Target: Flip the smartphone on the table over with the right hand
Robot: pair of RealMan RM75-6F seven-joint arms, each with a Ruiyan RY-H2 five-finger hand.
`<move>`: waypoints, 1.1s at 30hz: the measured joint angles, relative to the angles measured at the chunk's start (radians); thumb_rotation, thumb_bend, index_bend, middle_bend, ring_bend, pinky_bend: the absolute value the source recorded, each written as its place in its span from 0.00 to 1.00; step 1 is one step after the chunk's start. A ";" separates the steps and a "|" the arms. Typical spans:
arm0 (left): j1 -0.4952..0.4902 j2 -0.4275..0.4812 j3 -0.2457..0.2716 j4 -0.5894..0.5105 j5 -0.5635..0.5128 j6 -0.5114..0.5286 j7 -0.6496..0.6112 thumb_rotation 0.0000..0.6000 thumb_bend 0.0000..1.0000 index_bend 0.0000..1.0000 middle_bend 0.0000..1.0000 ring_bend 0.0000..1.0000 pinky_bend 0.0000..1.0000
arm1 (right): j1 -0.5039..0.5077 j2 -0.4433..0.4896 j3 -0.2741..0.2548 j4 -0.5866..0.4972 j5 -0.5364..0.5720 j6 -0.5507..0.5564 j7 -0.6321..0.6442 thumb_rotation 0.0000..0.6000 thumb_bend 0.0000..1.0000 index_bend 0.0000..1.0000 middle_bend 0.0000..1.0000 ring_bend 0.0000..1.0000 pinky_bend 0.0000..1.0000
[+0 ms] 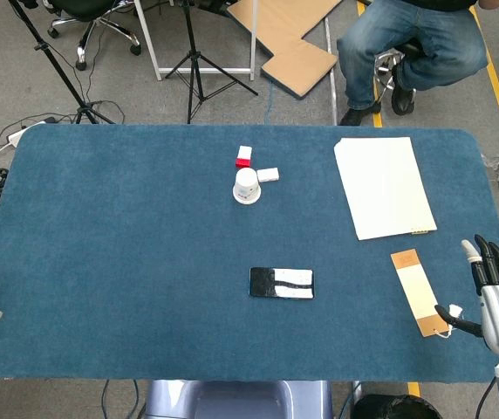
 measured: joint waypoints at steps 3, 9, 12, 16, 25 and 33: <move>0.000 0.000 0.000 0.000 0.000 0.001 0.000 1.00 0.00 0.00 0.00 0.00 0.00 | 0.001 -0.001 -0.001 0.001 0.000 -0.004 -0.002 1.00 0.00 0.04 0.00 0.00 0.00; 0.000 0.001 -0.002 -0.004 -0.005 -0.002 -0.001 1.00 0.00 0.00 0.00 0.00 0.00 | 0.011 -0.008 -0.008 0.001 0.003 -0.033 -0.010 1.00 0.00 0.04 0.00 0.00 0.00; -0.003 0.000 -0.007 -0.008 -0.013 -0.006 0.009 1.00 0.00 0.00 0.00 0.00 0.00 | 0.032 -0.018 -0.013 -0.001 -0.001 -0.075 -0.026 1.00 0.00 0.04 0.00 0.00 0.00; -0.015 -0.003 -0.016 -0.013 -0.039 -0.034 0.028 1.00 0.00 0.00 0.00 0.00 0.00 | 0.088 -0.029 -0.016 -0.014 -0.010 -0.171 -0.066 1.00 0.00 0.04 0.00 0.00 0.00; -0.039 -0.010 -0.042 -0.014 -0.112 -0.083 0.057 1.00 0.00 0.00 0.00 0.00 0.00 | 0.351 -0.104 0.037 -0.070 0.083 -0.550 -0.243 1.00 0.00 0.04 0.00 0.00 0.00; -0.048 -0.017 -0.050 0.001 -0.153 -0.112 0.064 1.00 0.00 0.00 0.00 0.00 0.00 | 0.574 -0.283 0.092 -0.044 0.410 -0.701 -0.507 1.00 0.00 0.08 0.02 0.00 0.00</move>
